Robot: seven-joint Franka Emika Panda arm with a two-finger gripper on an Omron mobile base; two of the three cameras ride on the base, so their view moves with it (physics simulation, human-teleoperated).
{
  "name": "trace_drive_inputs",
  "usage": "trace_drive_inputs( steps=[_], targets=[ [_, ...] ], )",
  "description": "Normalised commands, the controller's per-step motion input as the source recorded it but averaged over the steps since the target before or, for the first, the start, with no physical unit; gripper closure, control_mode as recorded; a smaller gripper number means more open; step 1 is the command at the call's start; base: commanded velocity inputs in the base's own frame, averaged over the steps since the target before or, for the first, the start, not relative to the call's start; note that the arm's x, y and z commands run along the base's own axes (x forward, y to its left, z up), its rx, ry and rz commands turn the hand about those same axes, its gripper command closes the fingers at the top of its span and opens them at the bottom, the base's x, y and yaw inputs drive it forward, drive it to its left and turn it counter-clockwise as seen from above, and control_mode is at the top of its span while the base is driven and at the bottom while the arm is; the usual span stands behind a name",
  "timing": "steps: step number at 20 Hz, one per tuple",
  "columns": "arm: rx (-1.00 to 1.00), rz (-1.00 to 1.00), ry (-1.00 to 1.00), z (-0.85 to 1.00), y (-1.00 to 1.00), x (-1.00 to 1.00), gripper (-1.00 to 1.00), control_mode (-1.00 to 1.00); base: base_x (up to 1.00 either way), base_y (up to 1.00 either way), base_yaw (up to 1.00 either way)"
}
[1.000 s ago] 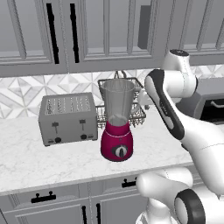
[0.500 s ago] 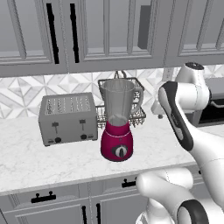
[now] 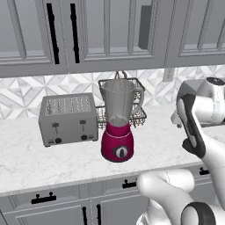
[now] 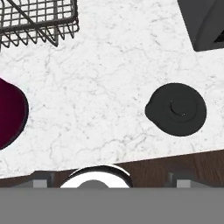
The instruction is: Close the lid blender by securely placing the lid on top.
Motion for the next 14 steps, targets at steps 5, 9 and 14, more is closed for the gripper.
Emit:
trace_drive_inputs(
  steps=[5, 9, 14],
  targets=[
    [0.0, -0.06, 0.0, -0.38, -0.72, 0.0, -1.0, -1.0, 0.0, 0.0, 0.0],
    [0.0, -0.03, 0.0, -0.31, -0.65, 0.0, -1.0, -1.0, 0.0, 0.0, 0.0],
    [0.0, 0.0, 0.0, -0.24, -0.5, 0.02, -1.0, -1.0, 0.0, 0.0, 0.0]
  ],
)
